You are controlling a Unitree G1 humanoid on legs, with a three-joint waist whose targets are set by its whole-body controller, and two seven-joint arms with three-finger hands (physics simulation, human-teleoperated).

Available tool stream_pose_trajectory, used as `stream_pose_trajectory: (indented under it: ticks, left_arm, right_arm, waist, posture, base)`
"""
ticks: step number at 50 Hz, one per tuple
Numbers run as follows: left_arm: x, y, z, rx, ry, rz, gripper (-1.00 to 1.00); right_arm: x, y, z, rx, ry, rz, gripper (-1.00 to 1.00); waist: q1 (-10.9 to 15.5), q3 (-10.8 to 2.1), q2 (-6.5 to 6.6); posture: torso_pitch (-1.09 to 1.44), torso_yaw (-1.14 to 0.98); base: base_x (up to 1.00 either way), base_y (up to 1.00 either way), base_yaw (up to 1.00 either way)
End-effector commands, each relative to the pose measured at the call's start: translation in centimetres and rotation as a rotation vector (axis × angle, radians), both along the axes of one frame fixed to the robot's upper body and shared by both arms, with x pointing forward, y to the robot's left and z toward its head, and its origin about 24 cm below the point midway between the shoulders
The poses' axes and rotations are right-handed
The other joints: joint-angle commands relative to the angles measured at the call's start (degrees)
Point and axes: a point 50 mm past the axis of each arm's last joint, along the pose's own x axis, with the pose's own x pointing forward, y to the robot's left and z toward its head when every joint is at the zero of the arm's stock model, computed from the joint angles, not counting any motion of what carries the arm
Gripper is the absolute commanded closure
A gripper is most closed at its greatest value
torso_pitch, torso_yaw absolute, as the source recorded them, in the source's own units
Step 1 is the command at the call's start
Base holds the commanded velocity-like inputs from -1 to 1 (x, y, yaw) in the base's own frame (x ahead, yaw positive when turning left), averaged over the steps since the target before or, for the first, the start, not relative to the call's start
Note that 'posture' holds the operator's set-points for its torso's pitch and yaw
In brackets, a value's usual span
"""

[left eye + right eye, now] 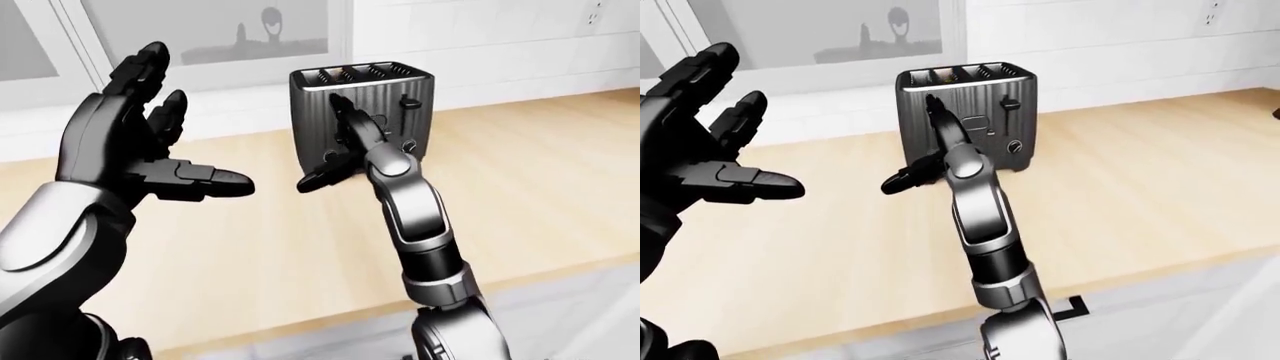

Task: Push down the lever of the toaster to turn it on.

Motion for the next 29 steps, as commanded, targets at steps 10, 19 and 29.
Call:
stream_pose_trajectory:
  ticks: [10,19,29]
  left_arm:
    - [-0.4,0.1,1.0,-0.006,-0.067,0.008,-1.00]
    - [-0.3,0.0,1.0,-0.005,-0.065,0.007,-1.00]
    - [-0.3,0.1,0.9,-0.006,-0.063,0.008,-1.00]
  right_arm:
    - [1.0,0.1,-4.0,0.031,0.071,0.016,-1.00]
    - [1.5,0.2,-6.6,0.042,0.117,0.020,-1.00]
    - [1.7,0.3,-6.6,0.035,0.122,0.022,-1.00]
  waist:
    - [-0.01,-0.19,0.43]
    - [-0.20,-0.37,0.35]
    - [0.01,-0.31,0.30]
  posture:
    - [-0.29,0.00]
    - [-0.29,0.00]
    - [-0.29,0.00]
  base:
    - [0.00,0.00,0.00]
    - [0.00,0.00,0.00]
    - [0.00,0.00,0.00]
